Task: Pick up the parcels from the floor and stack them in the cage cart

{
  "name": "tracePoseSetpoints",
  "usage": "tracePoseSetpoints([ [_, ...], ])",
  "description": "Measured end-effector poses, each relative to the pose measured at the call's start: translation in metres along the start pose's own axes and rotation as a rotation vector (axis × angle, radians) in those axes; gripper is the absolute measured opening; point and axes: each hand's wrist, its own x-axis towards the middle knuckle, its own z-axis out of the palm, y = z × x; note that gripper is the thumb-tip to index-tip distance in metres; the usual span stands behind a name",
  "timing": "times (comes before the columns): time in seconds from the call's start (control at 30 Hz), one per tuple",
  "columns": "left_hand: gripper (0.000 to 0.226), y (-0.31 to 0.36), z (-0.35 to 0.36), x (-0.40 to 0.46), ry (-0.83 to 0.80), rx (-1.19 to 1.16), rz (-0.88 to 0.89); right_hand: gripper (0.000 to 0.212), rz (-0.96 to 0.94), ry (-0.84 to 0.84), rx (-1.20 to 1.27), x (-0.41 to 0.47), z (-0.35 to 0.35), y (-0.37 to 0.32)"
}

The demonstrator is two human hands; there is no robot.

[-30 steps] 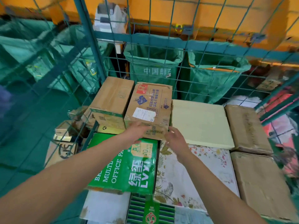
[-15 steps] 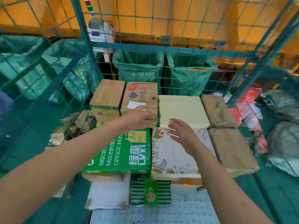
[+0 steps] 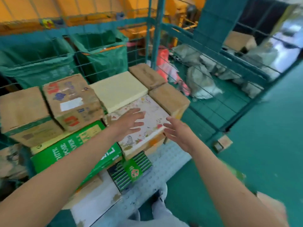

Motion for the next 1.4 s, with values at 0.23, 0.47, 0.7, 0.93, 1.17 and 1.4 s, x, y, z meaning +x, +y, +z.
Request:
tracePoseSetpoints([
  [0.23, 0.048, -0.020, 0.106, 0.019, -0.227, 0.150, -0.053, 0.045, 0.032, 0.265, 0.190, -0.062, -0.088, 0.055],
  [0.47, 0.048, -0.030, 0.232, 0.043, -0.425, 0.339, -0.071, 0.045, 0.048, 0.520, 0.373, -0.129, -0.181, 0.101],
  [0.7, 0.046, -0.046, 0.371, 0.043, -0.626, 0.505, -0.098, 0.047, 0.045, 0.724, 0.558, -0.191, -0.285, 0.159],
  [0.93, 0.036, -0.054, 0.511, 0.046, -0.785, 0.668, -0.062, 0.048, 0.011, 0.870, 0.692, -0.245, -0.379, 0.198],
  [1.17, 0.041, -0.077, 0.642, 0.032, -0.936, 0.822, -0.047, 0.043, 0.012, 1.014, 0.791, -0.315, -0.449, 0.247],
  [1.4, 0.042, -0.112, 0.752, 0.002, -1.143, 1.021, -0.053, 0.033, 0.032, 1.192, 1.029, -0.378, -0.490, 0.306],
])
